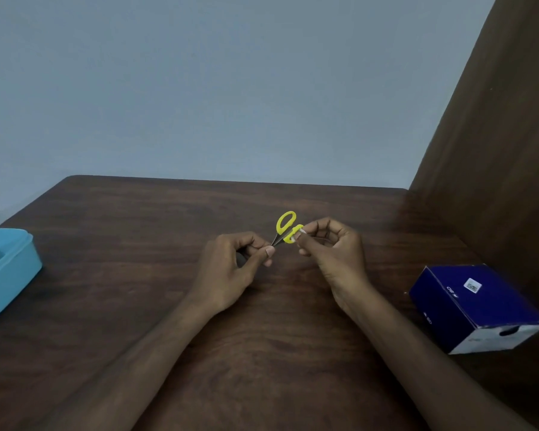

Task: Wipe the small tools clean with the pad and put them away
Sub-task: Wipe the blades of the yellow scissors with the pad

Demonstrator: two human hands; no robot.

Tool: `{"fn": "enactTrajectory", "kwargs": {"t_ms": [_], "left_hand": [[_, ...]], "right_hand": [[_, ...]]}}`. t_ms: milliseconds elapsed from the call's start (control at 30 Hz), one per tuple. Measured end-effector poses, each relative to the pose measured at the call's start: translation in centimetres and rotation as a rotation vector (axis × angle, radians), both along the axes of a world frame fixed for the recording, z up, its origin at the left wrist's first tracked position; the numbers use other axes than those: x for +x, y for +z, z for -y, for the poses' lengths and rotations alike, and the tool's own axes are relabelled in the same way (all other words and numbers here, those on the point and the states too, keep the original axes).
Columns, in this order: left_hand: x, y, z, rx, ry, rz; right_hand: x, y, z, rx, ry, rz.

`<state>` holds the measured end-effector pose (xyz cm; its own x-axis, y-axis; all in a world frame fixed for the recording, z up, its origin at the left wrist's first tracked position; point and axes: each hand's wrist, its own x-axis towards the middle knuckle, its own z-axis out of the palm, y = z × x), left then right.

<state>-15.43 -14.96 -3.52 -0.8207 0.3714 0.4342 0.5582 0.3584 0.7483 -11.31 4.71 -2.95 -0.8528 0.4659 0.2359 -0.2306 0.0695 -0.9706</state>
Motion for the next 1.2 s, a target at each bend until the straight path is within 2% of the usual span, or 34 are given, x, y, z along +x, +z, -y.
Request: {"fn": "enactTrajectory", "kwargs": {"t_ms": [133,300,400,533,667,800,967,1200], "left_hand": [[0.2,0.1,0.0,-0.028,-0.013,0.000],[0.2,0.0,-0.2,-0.092,-0.007,0.022],[0.3,0.1,-0.3,-0.146,-0.001,0.029],[0.4,0.3,-0.3,-0.155,0.018,0.058],[0.4,0.4,-0.3,-0.146,0.021,0.072],[0.3,0.3,-0.3,-0.158,0.007,0.068],[0.4,0.2,-0.2,-0.135,-0.041,0.022],[0.2,-0.1,-0.2,-0.145,-0.043,-0.071]], "right_hand": [[-0.3,-0.4,-0.6,0.127,-0.070,0.031],[-0.2,-0.1,-0.9,0.585,-0.192,-0.006],[-0.1,-0.2,-0.7,0.759,-0.189,-0.024],[0.0,-0.2,-0.6,0.719,-0.171,-0.021],[0.1,0.1,-0.5,0.453,-0.206,-0.090],[0.2,0.6,-0.6,0.446,-0.315,-0.172],[0.5,0.6,-0.4,0.683,-0.403,-0.290],[0.2,-0.3,-0.1,0.847,-0.360,-0.247]]}}
